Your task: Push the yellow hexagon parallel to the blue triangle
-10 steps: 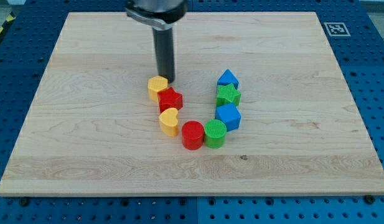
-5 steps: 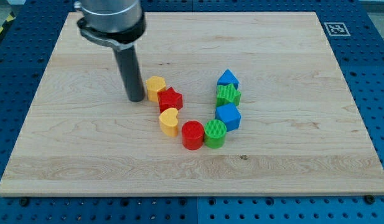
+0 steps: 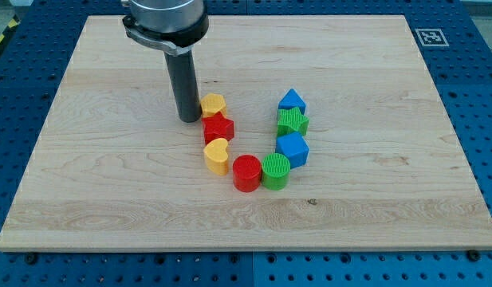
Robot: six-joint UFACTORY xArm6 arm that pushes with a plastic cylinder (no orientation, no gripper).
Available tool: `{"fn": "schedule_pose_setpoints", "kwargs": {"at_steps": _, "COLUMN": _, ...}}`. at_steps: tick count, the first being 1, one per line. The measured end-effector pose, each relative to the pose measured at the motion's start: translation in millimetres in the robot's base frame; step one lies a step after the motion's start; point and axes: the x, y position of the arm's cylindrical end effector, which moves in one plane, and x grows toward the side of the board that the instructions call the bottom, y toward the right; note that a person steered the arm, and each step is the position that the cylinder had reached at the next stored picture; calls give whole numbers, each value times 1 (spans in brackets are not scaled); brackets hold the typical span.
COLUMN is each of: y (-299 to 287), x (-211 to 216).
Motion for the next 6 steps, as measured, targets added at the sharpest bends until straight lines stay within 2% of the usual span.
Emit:
{"fn": "schedule_pose_setpoints", "kwargs": {"at_steps": 3, "y": -13, "x": 54}}
{"fn": "schedule_pose_setpoints", "kwargs": {"at_steps": 6, "y": 19, "x": 60}}
